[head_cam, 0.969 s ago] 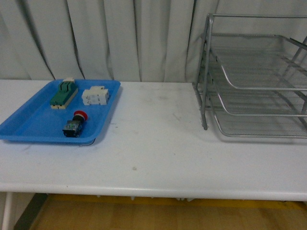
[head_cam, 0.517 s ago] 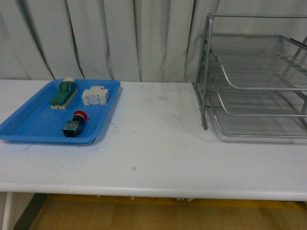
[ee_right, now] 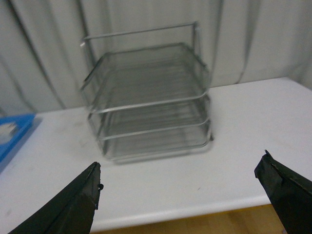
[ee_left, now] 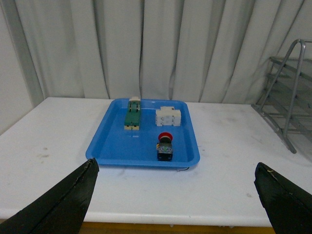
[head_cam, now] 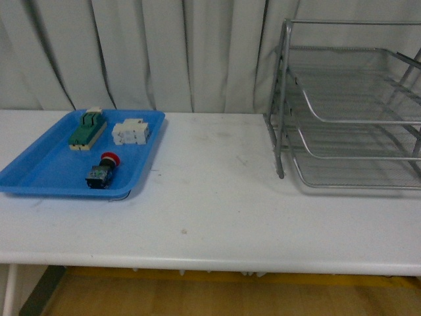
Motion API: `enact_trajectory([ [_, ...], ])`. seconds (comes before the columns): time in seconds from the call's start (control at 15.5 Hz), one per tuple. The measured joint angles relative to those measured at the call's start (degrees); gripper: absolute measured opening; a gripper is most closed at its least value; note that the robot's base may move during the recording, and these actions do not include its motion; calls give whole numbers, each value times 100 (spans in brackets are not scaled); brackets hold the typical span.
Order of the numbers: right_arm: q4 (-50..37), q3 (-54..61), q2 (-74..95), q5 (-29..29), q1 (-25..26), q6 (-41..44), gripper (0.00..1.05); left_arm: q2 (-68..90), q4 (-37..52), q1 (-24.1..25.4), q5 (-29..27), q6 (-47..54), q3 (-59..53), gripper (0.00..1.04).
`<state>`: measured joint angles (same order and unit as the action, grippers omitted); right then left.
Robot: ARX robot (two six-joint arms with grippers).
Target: Place button on rack with both arms
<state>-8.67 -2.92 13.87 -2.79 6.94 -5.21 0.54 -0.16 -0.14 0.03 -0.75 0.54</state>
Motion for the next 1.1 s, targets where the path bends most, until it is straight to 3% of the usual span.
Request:
enact_trajectory([
  [0.13, -1521, -492, 1633, -350, 824, -234, 98, 0, -2, 0, -2, 0, 0, 98],
  [0.32, -3482, -1650, 4044, -577, 1285, -765, 98, 0, -2, 0, -4, 0, 0, 98],
  [0.58, -4555, -2789, 6557, -817, 1652, -2599, 98, 0, -2, 0, -4, 0, 0, 98],
  [0.65, -4800, -2874, 7020, -876, 1690, -3108, 98, 0, -2, 0, -2, 0, 0, 98],
  [0.71, -5727, -2951, 8397, -1130, 1567, -5320, 98, 0, -2, 0, -2, 0, 0, 98],
  [0.84, -6513, -3143, 9147, -1290, 1270, -6706, 98, 0, -2, 0, -4, 0, 0, 98],
  [0.97, -6498, -3434, 9951, -1309, 973, -7831, 98, 0, -2, 0, -4, 0, 0, 98],
  [1.1, -6470, -3595, 10459, -1311, 758, -8365, 98, 0, -2, 0, -4, 0, 0, 98],
])
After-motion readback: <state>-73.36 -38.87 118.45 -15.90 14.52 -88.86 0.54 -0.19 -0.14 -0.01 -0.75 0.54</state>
